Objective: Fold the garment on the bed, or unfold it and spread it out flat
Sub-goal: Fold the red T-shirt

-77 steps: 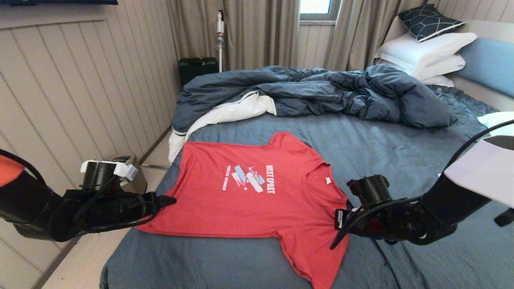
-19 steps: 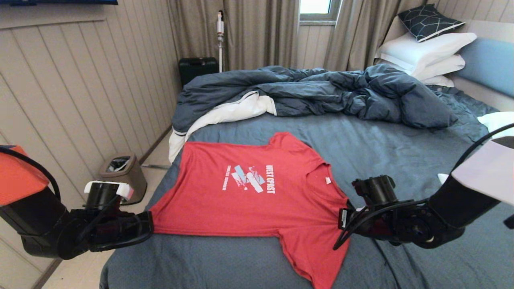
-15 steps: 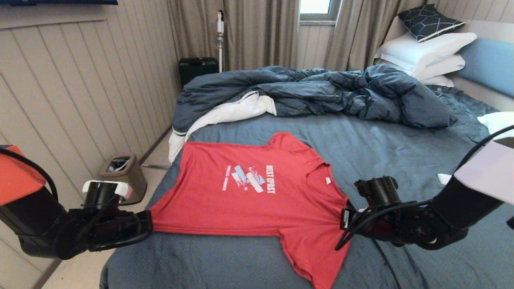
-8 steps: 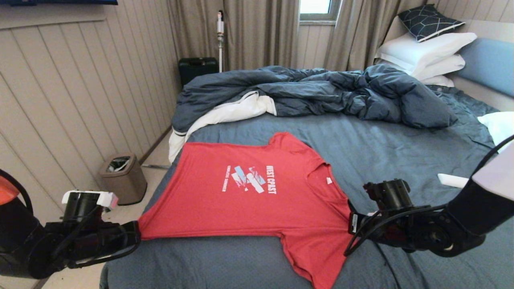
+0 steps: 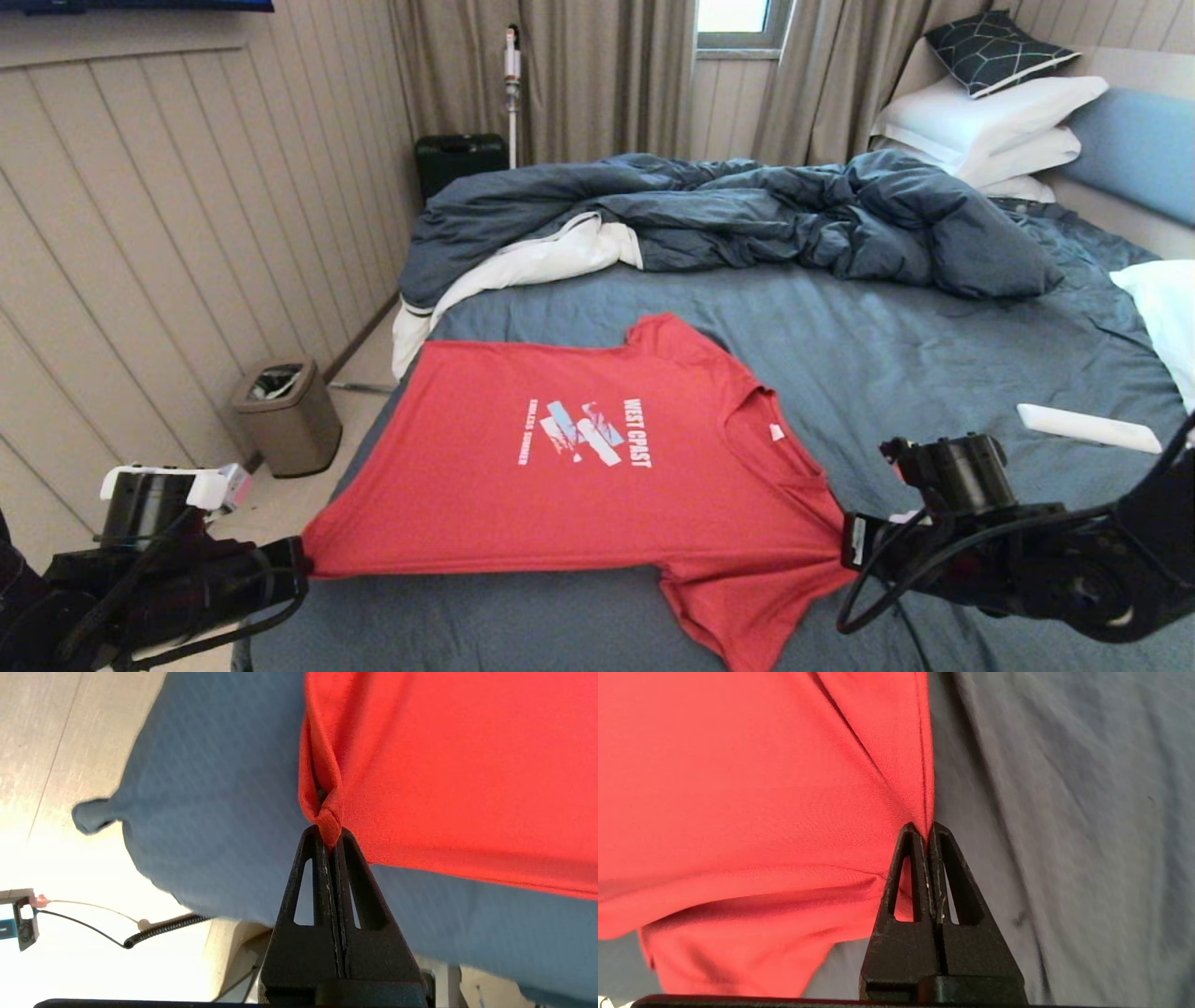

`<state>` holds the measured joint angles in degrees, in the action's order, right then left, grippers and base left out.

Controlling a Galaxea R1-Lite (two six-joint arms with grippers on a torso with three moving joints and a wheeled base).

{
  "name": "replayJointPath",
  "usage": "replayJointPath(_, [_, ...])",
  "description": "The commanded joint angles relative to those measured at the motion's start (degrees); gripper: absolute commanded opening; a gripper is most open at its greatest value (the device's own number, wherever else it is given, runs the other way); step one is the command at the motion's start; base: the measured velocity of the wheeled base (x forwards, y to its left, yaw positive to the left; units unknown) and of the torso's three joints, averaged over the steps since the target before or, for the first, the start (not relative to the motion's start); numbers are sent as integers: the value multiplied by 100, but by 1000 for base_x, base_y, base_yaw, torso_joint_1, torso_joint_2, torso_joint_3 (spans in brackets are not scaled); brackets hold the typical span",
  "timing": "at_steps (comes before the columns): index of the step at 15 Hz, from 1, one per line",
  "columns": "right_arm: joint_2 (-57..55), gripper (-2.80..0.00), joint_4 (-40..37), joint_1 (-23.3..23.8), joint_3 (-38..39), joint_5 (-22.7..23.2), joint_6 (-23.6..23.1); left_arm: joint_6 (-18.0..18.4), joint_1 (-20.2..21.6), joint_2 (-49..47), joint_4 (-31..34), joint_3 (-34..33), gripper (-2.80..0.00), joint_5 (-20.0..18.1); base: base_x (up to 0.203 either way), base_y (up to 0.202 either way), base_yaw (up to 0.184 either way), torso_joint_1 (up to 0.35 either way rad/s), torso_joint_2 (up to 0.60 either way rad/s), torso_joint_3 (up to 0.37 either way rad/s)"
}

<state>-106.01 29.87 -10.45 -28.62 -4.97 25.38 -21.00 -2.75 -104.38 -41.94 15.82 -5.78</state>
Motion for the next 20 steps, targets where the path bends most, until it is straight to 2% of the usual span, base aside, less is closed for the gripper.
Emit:
replayJointPath(1, [311, -280, 22, -17, 162, -4, 12, -16, -86, 339, -25, -162, -280, -6, 0, 0, 0, 0, 0, 0])
replayJointPath(5, [808, -280, 30, -35, 662, 3, 5, -26, -277, 871, -30, -695, -280, -11, 0, 0, 0, 0, 0, 0])
replayJointPath(12, [1721, -280, 18, -64, 1398, 14, -1, -6, -314, 1724, 62, -1298, -280, -2, 0, 0, 0, 0, 0, 0])
replayJointPath(16, [2021, -280, -11, -63, 1282, -2, -24, 1, -314, 1959, 665, -877, -280, -19, 0, 0, 0, 0, 0, 0])
replayJointPath(20, [1378, -280, -18, -64, 730, -4, -33, -4, -314, 1438, 866, -256, -280, -20, 0, 0, 0, 0, 0, 0])
